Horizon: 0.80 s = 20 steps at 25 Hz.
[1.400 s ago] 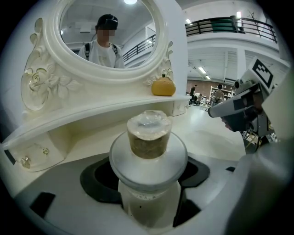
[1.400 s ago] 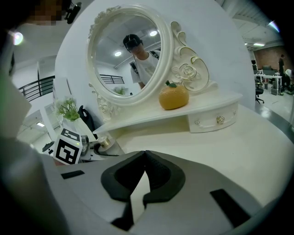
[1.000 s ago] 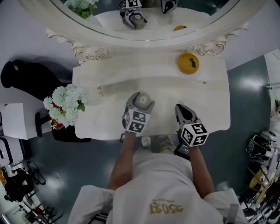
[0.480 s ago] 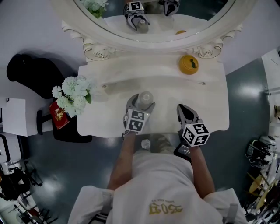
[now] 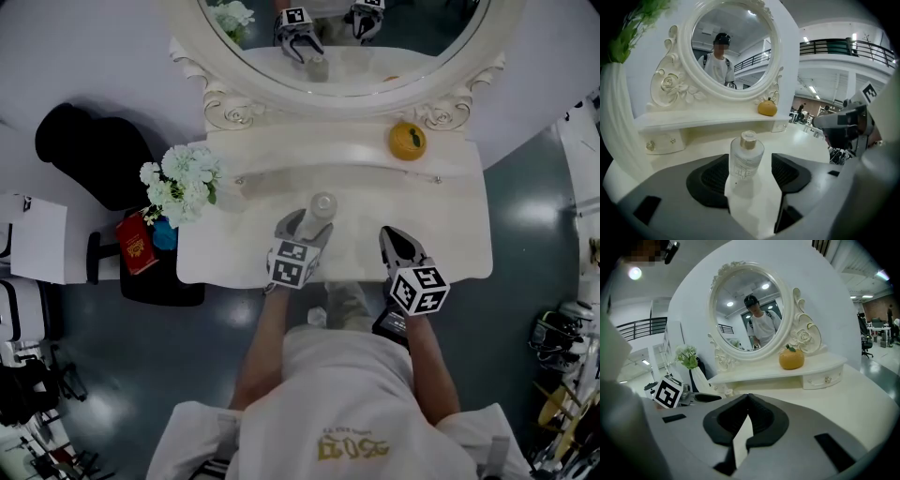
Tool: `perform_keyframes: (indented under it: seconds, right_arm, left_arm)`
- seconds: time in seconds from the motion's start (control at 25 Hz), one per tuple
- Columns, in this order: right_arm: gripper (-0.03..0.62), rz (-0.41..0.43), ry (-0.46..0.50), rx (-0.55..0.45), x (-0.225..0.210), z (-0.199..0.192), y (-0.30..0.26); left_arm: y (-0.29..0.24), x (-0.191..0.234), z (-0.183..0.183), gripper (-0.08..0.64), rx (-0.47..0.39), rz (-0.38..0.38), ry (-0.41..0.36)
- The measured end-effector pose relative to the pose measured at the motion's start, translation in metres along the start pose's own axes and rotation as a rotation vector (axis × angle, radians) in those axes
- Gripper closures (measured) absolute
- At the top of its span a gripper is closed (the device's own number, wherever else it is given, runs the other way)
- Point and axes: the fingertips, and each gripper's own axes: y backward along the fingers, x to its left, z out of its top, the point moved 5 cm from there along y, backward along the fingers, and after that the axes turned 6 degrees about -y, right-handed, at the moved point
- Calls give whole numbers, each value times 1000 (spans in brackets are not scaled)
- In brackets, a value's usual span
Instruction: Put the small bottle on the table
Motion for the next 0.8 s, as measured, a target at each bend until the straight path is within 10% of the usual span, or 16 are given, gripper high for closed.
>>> perform_keyframes:
  seconds: [0.32, 0.8]
  right_arm:
    - [580, 35, 15, -74, 29, 8, 14]
    - [580, 46, 5, -103, 53, 1, 24]
  left_arm:
    - [53, 1, 22, 545, -125, 15, 41]
    - [103, -12, 50, 545, -228, 42, -54]
